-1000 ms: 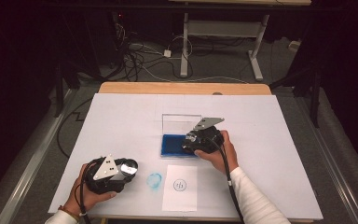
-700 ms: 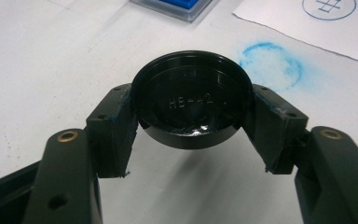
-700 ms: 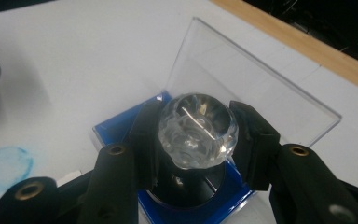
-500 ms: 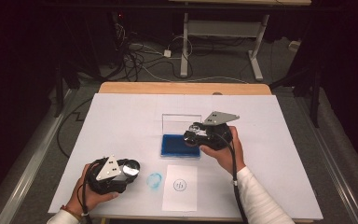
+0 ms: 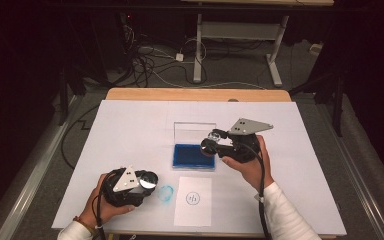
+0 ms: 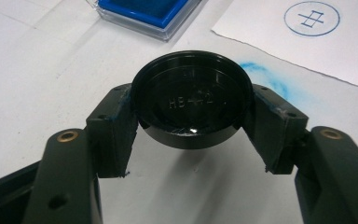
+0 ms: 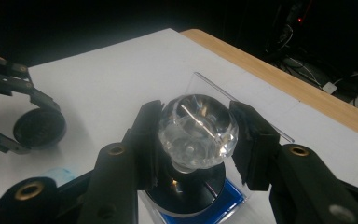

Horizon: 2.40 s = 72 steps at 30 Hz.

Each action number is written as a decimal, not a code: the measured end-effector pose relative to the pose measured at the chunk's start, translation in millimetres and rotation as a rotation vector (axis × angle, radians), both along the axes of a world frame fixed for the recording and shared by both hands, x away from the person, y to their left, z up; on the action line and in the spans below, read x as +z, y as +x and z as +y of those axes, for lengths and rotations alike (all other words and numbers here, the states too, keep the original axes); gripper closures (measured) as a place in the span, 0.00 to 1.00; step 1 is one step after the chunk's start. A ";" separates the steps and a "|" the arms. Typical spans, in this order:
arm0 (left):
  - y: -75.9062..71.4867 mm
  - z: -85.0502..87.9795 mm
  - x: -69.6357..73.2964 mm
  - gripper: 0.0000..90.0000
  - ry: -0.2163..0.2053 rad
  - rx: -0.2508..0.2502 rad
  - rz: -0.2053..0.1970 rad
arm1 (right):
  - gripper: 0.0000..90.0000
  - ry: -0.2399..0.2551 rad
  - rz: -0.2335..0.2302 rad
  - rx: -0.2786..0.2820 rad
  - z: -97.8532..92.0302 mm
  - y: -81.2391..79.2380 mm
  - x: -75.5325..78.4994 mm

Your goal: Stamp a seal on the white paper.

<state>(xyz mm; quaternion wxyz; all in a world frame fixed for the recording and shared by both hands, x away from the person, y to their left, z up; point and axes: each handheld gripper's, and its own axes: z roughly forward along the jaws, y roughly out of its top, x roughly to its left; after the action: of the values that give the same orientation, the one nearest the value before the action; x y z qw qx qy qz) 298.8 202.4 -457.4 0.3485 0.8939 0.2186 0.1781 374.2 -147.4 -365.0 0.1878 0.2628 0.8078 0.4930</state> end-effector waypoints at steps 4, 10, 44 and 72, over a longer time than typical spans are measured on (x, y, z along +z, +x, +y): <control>-1.4 -3.6 -0.6 0.40 0.003 -0.005 0.001 | 0.63 0.004 -0.009 0.022 2.6 -6.0 4.5; -2.9 -3.0 -0.7 0.40 0.012 -0.004 -0.001 | 0.63 0.004 -0.015 0.038 6.4 -10.5 7.1; -6.1 12.7 7.5 0.40 0.002 0.034 -0.033 | 0.63 -0.088 0.031 0.217 42.0 -61.2 -21.5; -7.2 14.4 8.1 0.40 0.010 0.032 -0.036 | 0.63 -0.212 0.104 0.247 52.6 -73.8 -66.9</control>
<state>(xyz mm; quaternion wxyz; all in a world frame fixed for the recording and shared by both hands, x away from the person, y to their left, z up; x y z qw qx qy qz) 291.6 216.7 -449.2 0.3452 0.8886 0.2258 0.2008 300.4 -94.8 -431.9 0.1103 0.1657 0.8900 0.4102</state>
